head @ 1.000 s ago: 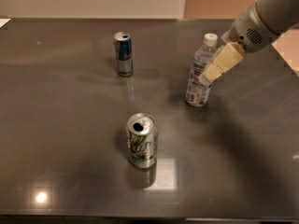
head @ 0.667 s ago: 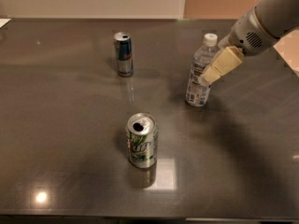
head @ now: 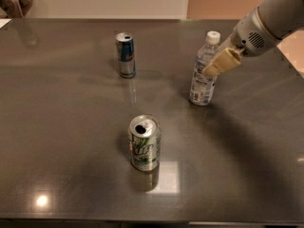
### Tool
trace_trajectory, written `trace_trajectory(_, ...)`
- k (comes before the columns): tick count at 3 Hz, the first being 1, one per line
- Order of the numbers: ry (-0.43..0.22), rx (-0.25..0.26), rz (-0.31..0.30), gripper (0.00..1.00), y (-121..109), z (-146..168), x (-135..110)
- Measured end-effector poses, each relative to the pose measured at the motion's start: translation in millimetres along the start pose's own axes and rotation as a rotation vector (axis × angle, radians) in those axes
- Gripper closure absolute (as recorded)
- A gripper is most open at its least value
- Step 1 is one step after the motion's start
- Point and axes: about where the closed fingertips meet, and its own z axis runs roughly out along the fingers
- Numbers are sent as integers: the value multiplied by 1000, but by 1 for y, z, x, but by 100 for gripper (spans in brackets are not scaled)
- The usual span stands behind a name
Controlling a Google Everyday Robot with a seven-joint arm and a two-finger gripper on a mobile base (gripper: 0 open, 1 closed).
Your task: Move blue plastic bottle near redbull can
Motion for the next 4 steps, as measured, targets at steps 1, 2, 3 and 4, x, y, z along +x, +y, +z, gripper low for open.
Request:
trace_trajectory(1,-17,-5,-16,85,1,-3,-11)
trace_trajectory(2,-45,-18,-57,100,5,-6,-36)
trace_trajectory(3,-61,-34,-102,100,7,-2,-67)
trace_trajectory(4,-74,-51,-146,100,7,11,-105)
